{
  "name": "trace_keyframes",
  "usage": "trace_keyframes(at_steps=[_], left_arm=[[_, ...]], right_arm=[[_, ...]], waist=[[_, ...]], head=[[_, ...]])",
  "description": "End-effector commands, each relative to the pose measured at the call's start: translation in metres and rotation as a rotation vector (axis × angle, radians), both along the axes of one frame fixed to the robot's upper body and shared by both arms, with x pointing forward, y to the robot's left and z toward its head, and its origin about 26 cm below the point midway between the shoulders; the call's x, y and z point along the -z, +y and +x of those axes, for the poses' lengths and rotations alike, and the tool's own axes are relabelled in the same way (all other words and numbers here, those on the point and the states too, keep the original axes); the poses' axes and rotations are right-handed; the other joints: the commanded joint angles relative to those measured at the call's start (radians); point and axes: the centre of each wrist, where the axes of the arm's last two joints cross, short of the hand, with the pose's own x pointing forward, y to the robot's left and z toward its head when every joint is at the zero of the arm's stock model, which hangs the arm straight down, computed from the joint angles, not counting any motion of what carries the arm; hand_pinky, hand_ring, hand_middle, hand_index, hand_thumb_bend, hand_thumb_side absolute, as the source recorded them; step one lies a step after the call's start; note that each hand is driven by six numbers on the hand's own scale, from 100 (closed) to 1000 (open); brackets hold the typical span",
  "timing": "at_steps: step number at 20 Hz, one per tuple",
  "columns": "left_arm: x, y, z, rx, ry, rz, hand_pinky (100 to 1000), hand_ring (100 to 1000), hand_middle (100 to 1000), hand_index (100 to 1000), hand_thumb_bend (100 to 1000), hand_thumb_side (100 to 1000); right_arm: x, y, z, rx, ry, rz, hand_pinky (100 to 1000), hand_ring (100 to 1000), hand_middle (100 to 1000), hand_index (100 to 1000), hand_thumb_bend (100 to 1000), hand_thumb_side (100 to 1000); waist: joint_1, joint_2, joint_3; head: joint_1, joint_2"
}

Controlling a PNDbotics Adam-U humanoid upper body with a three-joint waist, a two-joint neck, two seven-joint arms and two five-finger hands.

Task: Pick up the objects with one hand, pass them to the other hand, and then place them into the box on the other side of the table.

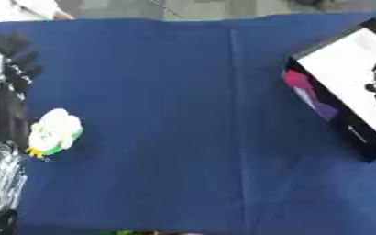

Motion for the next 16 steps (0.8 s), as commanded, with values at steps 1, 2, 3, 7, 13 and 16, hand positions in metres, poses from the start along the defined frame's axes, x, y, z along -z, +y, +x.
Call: trace_keyframes(at_steps=[1, 2, 3, 7, 13, 16], left_arm=[[-0.009, 0.007, -0.001, -0.017, -0.030, 0.021, 855, 832, 810, 855, 223, 836], [-0.009, 0.007, -0.001, -0.016, -0.030, 0.021, 855, 832, 810, 855, 222, 836], [-0.009, 0.007, -0.001, -0.016, -0.030, 0.021, 855, 832, 810, 855, 222, 836], [-0.009, 0.007, 0.000, -0.015, -0.029, 0.022, 856, 831, 810, 856, 222, 837], [-0.013, 0.007, 0.000, -0.018, -0.038, 0.025, 856, 833, 811, 857, 222, 833], [-0.023, 0.014, 0.001, -0.048, -0.055, 0.052, 859, 839, 818, 865, 225, 824]], right_arm=[[-0.008, -0.001, -0.002, -0.005, -0.026, -0.010, 676, 829, 832, 815, 100, 457], [-0.008, -0.001, -0.002, -0.005, -0.026, -0.010, 676, 829, 832, 815, 100, 457], [-0.008, -0.001, -0.002, -0.005, -0.026, -0.010, 676, 829, 832, 815, 100, 458], [-0.008, -0.001, -0.002, -0.006, -0.024, -0.010, 676, 829, 832, 815, 100, 459], [-0.008, -0.002, -0.002, 0.006, -0.031, -0.006, 677, 830, 832, 815, 100, 457], [-0.007, -0.004, -0.002, 0.017, -0.031, -0.003, 676, 830, 832, 815, 100, 459]], waist=[[-0.001, -0.013, 0.000], [-0.001, -0.013, 0.000], [-0.001, -0.013, 0.000], [-0.001, -0.013, 0.000], [0.002, -0.012, -0.007], [0.004, -0.012, -0.009]], head=[[0.003, -0.008], [0.003, -0.008], [0.003, -0.008], [0.003, -0.007], [0.017, -0.010], [0.031, -0.014]])
